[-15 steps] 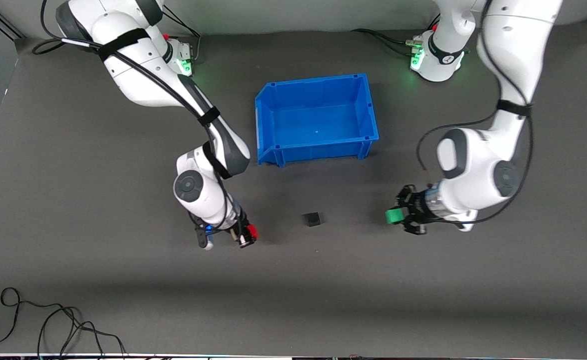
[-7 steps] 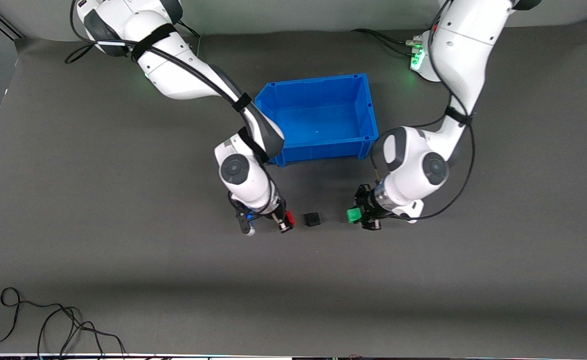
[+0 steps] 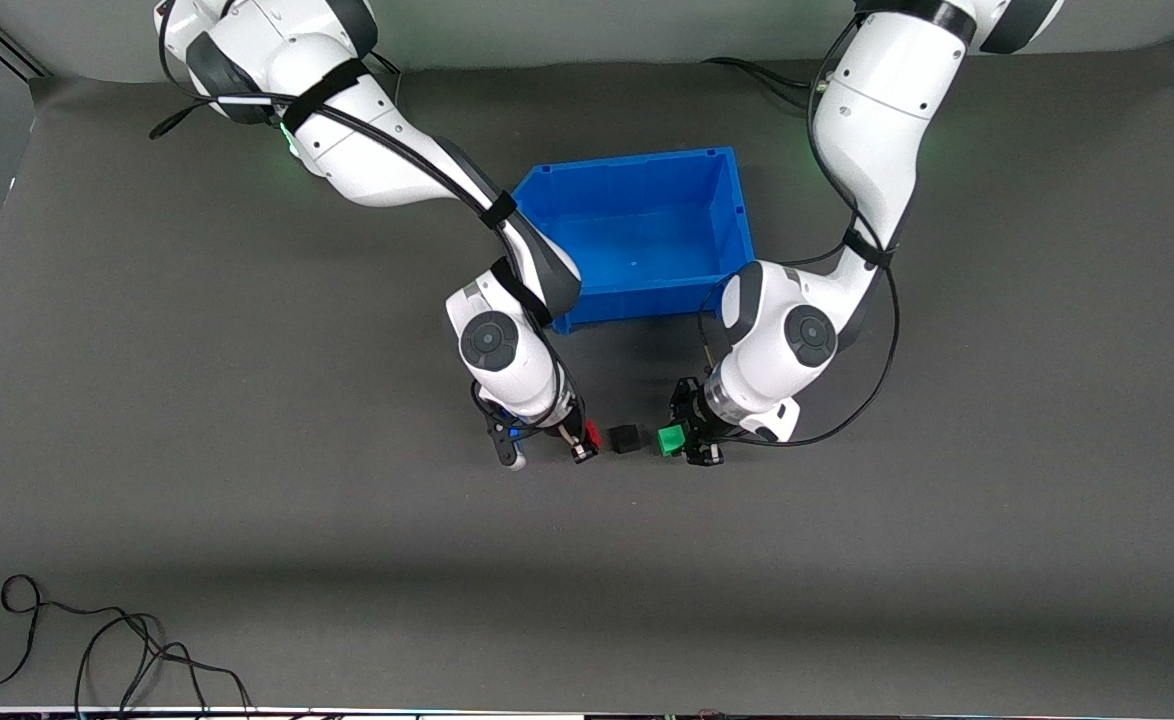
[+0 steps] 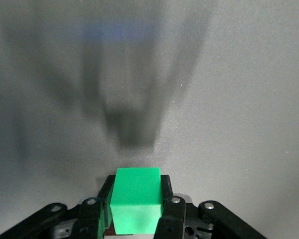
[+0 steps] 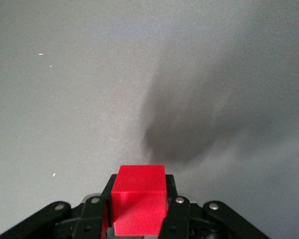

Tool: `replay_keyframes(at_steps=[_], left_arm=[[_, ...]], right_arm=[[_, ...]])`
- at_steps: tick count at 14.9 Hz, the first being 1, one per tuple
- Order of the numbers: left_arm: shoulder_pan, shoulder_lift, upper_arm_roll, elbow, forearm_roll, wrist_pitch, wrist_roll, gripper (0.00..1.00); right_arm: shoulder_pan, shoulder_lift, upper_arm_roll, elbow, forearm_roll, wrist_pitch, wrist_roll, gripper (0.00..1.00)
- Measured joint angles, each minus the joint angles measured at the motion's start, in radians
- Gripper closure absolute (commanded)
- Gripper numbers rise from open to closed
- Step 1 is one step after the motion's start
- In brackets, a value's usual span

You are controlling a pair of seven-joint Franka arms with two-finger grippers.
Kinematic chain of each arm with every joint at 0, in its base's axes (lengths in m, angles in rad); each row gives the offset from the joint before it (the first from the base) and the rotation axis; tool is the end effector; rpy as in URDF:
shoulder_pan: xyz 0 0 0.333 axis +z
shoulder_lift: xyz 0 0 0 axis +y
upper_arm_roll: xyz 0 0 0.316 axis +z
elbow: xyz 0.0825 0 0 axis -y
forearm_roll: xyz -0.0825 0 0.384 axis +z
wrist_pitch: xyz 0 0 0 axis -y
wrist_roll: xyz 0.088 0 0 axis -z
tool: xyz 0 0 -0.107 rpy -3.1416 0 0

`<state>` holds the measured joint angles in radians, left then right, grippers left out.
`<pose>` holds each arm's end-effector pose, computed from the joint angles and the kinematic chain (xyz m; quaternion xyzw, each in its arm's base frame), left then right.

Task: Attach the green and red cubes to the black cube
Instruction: 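Press the red and green cubes against the black cube's sides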

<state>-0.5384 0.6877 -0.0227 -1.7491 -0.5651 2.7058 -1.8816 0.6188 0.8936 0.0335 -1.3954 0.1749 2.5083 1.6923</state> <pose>0.5908 -0.3474 0.2023 0.6043 0.7706 -0.1039 0.1736 0.6007 0.4500 0.1910 -0.8224 0.5538 0.0235 0.1279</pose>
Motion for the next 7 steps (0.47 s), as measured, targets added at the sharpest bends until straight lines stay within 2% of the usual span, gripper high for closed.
replay_keyframes(at_steps=[4, 7], left_arm=[[-0.012, 0.020, 0.000, 0.005, 0.000, 0.016, -0.001, 0.99], [-0.024, 0.026, 0.000, 0.005, 0.000, 0.016, -0.001, 0.99]], right_arm=[[0.000, 0.069, -0.003, 0.066, -0.001, 0.001, 0.000, 1.00], [0.000, 0.084, -0.003, 0.090, -0.001, 0.000, 0.000, 1.00]])
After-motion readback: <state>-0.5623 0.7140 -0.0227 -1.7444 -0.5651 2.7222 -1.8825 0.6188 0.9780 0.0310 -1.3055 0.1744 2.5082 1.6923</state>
